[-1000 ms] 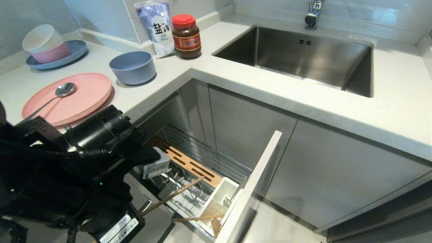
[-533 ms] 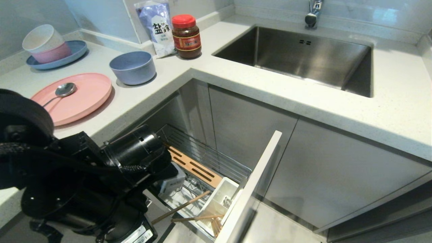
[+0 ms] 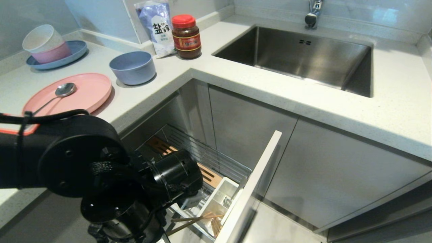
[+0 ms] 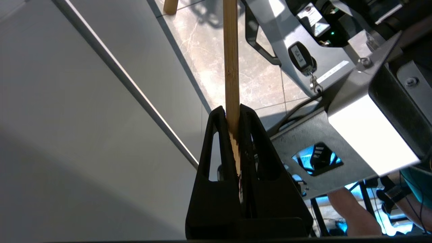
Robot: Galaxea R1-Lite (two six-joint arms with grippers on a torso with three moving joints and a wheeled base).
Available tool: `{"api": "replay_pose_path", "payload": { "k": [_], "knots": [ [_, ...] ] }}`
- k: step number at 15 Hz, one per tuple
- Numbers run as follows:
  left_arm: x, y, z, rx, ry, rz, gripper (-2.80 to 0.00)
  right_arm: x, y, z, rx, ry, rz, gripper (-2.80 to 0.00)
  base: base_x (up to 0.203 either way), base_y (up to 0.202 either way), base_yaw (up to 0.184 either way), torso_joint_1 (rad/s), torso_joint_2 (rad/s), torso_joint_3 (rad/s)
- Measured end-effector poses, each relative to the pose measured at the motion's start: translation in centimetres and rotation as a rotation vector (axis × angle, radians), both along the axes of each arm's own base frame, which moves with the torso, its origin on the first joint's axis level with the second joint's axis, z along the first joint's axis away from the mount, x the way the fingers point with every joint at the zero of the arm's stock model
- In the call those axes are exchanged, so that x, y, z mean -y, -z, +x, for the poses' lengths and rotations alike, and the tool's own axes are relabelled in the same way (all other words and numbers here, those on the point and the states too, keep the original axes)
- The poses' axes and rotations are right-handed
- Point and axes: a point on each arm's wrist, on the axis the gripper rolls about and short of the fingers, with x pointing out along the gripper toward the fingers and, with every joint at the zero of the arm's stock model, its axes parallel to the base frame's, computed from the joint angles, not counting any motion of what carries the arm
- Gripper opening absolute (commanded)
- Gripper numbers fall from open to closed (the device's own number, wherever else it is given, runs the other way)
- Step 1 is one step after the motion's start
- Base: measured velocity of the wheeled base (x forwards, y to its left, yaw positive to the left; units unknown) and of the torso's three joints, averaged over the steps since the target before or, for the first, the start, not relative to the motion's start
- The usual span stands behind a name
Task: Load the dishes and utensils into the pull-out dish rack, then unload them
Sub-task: Pick up the chopsticks and place it in the cupboard
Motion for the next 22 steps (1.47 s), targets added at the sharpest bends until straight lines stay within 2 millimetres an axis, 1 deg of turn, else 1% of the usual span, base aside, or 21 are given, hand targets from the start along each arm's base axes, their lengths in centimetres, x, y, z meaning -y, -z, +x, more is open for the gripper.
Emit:
{"api": "replay_pose_path", "payload": {
  "k": [4, 7, 11, 17, 22],
  "knots": [
    [1.9, 1.7, 1.8, -0.002, -0.007, 0.002, -2.8, 0.0, 0.0, 0.0, 0.0, 0.0, 0.0, -2.8, 0.0, 0.0, 0.0, 0.0, 0.0, 0.0],
    [2.8, 2.6, 3.1, -0.003, -0.011, 0.023, -2.8, 0.0, 0.0, 0.0, 0.0, 0.0, 0.0, -2.8, 0.0, 0.0, 0.0, 0.0, 0.0, 0.0],
    [3.5, 3.8, 4.2, 0.014, -0.02, 0.082, -2.8, 0.0, 0.0, 0.0, 0.0, 0.0, 0.0, -2.8, 0.0, 0.0, 0.0, 0.0, 0.0, 0.0],
    [4.6, 5.3, 6.3, 0.047, 0.019, 0.056, -2.8, 0.0, 0.0, 0.0, -0.001, 0.0, 0.0, -2.8, 0.0, 0.0, 0.0, 0.0, 0.0, 0.0],
    [5.4, 5.9, 7.6, 0.054, 0.018, 0.051, -2.8, 0.0, 0.0, 0.0, 0.0, 0.0, 0.0, -2.8, 0.0, 0.0, 0.0, 0.0, 0.0, 0.0]
  ]
}}
